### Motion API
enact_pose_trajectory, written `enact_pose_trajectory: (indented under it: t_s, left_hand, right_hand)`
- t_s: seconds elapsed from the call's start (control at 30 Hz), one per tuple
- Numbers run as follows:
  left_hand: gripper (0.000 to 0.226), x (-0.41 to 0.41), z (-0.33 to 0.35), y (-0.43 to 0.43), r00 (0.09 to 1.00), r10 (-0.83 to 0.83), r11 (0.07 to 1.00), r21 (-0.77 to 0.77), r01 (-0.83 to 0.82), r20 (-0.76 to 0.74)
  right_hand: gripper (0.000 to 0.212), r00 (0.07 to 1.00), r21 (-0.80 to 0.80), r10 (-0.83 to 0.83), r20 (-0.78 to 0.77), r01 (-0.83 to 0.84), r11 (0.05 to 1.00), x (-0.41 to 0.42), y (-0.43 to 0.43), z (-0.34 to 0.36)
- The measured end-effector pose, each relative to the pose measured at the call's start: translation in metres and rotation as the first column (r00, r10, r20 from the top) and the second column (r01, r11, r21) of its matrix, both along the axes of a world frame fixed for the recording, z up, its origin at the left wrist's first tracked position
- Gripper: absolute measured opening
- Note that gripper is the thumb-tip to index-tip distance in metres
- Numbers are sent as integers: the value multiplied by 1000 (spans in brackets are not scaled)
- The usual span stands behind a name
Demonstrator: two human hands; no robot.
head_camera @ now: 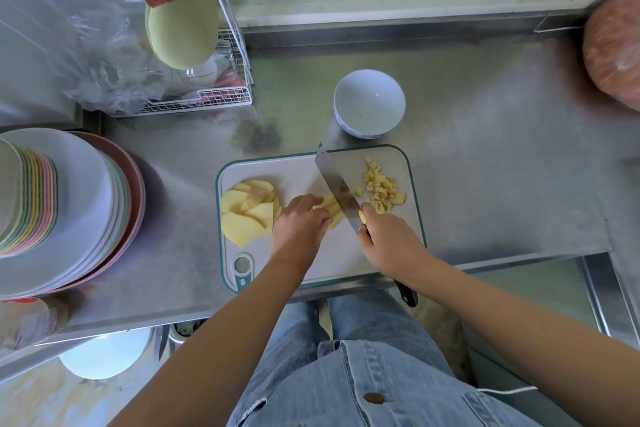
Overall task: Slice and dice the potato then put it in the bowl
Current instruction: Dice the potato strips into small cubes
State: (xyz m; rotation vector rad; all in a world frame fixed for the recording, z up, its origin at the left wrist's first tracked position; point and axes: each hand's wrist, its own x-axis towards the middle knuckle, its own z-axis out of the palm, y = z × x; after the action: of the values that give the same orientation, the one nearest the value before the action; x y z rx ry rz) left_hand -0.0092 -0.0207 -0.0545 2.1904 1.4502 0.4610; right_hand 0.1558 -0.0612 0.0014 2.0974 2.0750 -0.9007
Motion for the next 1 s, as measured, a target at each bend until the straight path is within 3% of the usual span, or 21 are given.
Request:
enact_pose_trajectory:
  t_s: [0.27,0.57,0.77,0.87,1.0]
  left_hand:
    - [15,1,0,-2,1000,-10,1000,-23,11,4]
    - [13,3,2,-2,999,-29,998,-49,27,-43]
    - [5,5,7,0,997,-8,995,-101,0,-76]
    - [13,5,11,0,994,-7,992,-125,-6,-108]
    - [17,5,11,0,995,16,991,-129,-29,-103]
  right_hand:
    - [29,999,18,-30,-13,31,999,-5,-10,-12]
    - [24,1000,18,-7,26,6,1000,-8,-4,-12]
    - [19,995,63,-93,-19,94,994,-9,-9,-11]
    - [13,988,60,-143,-52,146,987,-1,-6,-7]
    - [18,992,27,-89,-84,92,995,4,1,3]
